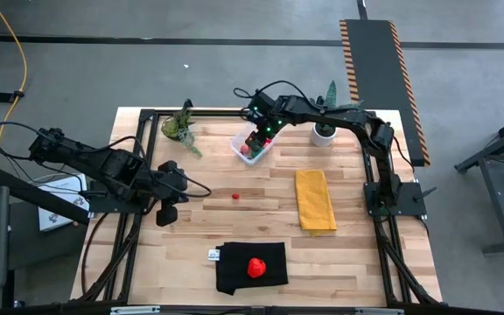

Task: Pick and placing Produce into tupperware
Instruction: Put the red raspberry into the transparent bin

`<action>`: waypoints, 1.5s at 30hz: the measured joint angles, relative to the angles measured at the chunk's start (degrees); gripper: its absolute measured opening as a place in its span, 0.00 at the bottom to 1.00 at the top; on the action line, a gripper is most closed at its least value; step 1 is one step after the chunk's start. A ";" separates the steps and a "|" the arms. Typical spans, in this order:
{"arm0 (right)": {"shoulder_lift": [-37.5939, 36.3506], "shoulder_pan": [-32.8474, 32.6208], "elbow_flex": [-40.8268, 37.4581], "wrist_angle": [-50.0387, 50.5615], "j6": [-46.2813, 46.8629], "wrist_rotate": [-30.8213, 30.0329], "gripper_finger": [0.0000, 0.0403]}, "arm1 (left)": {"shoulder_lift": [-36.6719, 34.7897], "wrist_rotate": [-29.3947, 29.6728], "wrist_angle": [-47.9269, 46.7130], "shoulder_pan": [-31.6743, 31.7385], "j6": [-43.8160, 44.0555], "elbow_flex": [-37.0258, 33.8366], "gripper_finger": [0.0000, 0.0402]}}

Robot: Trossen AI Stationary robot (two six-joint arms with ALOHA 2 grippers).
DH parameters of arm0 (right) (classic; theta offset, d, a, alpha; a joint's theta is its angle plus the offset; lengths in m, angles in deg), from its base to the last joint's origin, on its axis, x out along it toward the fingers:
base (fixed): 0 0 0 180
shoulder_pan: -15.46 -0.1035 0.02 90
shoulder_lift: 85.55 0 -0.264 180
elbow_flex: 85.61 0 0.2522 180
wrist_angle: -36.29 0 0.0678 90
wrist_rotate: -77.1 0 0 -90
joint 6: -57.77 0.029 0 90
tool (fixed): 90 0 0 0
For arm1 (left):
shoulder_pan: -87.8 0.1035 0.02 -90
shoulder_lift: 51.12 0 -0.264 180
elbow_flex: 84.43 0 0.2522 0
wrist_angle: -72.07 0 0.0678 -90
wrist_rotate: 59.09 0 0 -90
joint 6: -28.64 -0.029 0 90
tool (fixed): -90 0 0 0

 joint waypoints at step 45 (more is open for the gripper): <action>-21.34 -14.17 0.04 5.52 6.48 -14.84 0.36 | -28.26 16.46 43.73 -0.02 16.96 -34.65 0.00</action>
